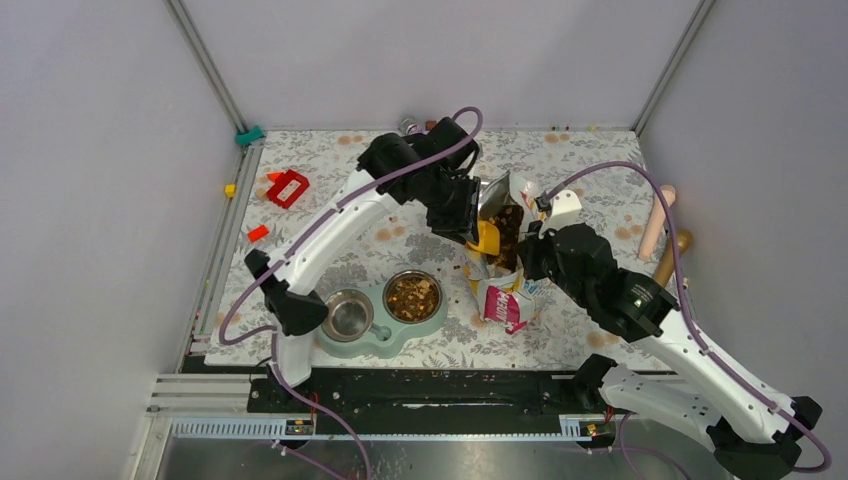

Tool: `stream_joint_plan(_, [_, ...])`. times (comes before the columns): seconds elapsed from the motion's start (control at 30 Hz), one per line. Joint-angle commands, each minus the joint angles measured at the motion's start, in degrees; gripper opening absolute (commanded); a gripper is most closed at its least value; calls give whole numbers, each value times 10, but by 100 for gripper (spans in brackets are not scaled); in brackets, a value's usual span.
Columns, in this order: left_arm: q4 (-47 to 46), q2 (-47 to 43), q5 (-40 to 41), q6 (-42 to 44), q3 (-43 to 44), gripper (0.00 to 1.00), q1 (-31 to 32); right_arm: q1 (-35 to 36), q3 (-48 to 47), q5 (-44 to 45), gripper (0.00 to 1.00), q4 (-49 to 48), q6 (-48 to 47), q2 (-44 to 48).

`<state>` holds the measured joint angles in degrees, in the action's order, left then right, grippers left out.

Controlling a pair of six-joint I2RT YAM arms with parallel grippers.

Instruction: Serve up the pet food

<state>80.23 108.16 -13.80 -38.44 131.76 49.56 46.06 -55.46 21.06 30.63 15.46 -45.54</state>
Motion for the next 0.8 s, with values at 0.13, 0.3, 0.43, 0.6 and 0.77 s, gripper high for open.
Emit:
stream_joint_plan(0.13, [92, 112, 91, -2, 42, 0, 0, 4, -3, -84, 0, -37, -15, 0])
stream_joint_plan(0.3, [-21, 147, 36, -20, -16, 0, 2, 4, 1, -69, 0, -42, -15, 2])
stream_joint_plan(0.43, [-198, 85, 24, -63, -157, 0, 3, 4, 3, -58, 0, -43, -14, 2])
stream_joint_plan(0.6, [-417, -18, -9, -105, -334, 0, 0, 4, 4, -35, 0, -42, -16, 3])
stream_joint_plan(0.77, [-652, -114, -59, -153, -523, 0, -1, 4, 5, -27, 0, -43, -19, 7])
